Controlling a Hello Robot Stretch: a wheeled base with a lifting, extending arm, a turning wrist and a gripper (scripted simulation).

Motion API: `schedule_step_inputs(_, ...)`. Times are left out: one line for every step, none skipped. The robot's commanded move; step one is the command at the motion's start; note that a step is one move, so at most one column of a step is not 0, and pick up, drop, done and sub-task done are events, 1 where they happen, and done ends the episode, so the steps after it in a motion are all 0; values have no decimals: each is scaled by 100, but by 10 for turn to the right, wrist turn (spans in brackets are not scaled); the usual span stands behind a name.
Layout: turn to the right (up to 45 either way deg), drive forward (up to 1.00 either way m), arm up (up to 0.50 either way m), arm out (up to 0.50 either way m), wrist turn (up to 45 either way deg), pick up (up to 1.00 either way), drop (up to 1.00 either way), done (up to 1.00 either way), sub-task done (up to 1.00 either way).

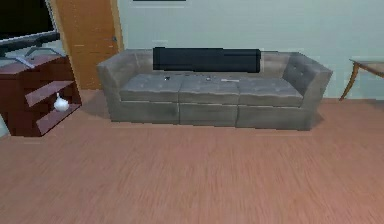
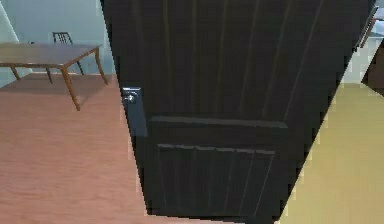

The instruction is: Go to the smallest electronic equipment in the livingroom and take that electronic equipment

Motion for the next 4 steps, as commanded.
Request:
schedule_step_inputs(0,75,0,0,0,0,0,0,0)
schedule_step_inputs(-450,0,0,0,0,0,0,0,0)
schedule_step_inputs(-60,0,0,0,0,0,0,0,0)
schedule_step_inputs(0,100,0,0,0,0,0,0,0)
